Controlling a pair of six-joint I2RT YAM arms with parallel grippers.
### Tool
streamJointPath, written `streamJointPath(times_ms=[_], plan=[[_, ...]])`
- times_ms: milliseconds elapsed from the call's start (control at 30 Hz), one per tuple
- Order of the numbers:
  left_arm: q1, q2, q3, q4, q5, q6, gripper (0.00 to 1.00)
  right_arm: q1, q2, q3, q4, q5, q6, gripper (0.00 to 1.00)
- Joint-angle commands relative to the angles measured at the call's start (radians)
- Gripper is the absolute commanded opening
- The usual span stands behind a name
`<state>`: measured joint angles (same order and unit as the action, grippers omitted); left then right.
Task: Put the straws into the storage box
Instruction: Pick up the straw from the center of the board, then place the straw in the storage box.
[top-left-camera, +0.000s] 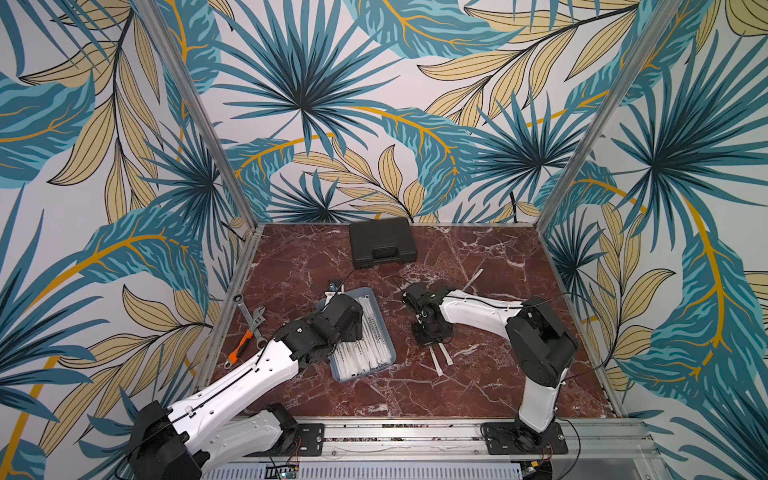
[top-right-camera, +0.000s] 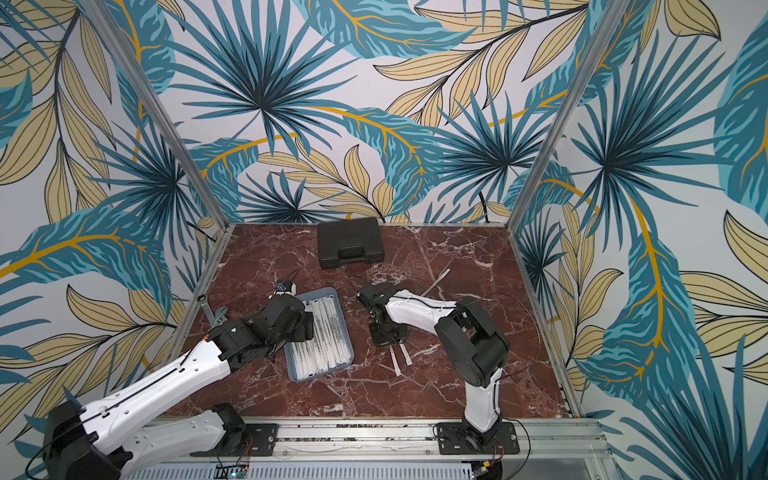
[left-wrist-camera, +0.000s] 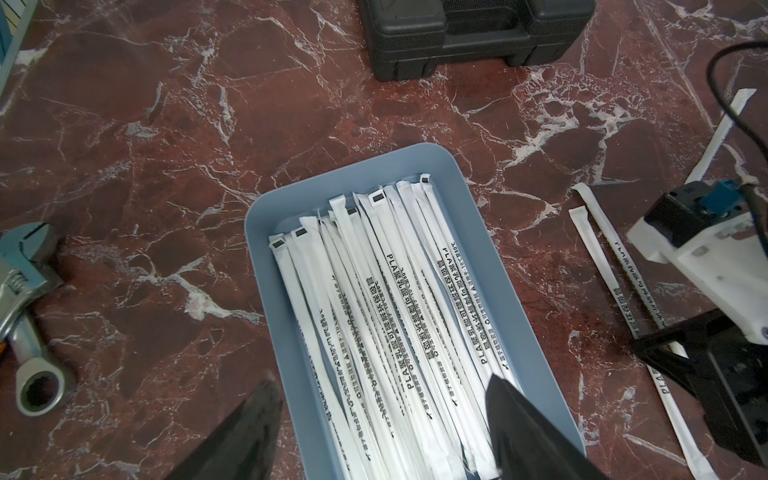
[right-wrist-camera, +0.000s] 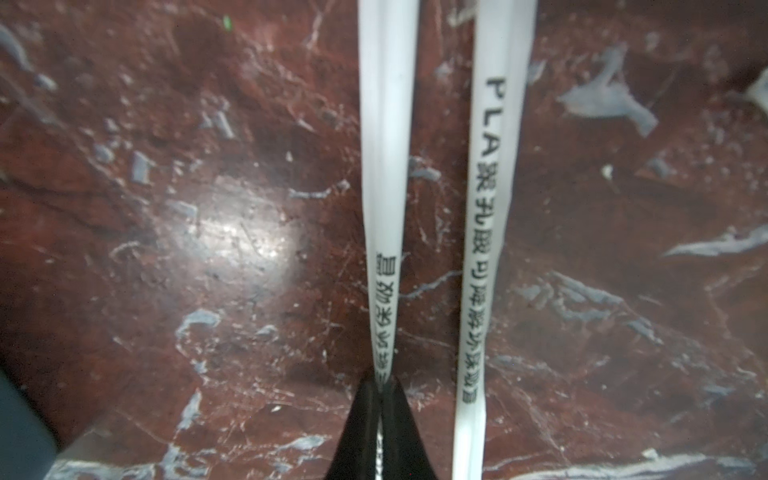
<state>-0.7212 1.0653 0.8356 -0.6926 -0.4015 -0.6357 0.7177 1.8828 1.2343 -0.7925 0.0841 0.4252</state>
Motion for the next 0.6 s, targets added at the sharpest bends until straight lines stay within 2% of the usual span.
streamJointPath(times_ms=[0,100,167,400,567], plan=[[0.013,-0.026,-0.006,-0.026,-0.040,0.007,0.82,0.032,-0.051,0.068,-0.057,-0.004,0.002,0.07],[0.066,-0.051,0.001,-0.095,-0.077,-0.013,0.82,0.108,-0.088,0.205,-0.132,0.002,0.022,0.07],[0.113,-0.081,-0.022,-0.115,-0.086,-0.035,0.82,0.150,-0.063,0.293,-0.149,-0.013,0.045,0.07],[0.157,-0.173,-0.067,-0.104,-0.059,-0.069,0.82,0.207,0.198,0.576,-0.145,-0.014,0.093,0.07],[0.161,-0.183,-0.064,-0.103,-0.059,-0.048,0.82,0.205,0.296,0.635,-0.151,-0.005,0.109,0.07]])
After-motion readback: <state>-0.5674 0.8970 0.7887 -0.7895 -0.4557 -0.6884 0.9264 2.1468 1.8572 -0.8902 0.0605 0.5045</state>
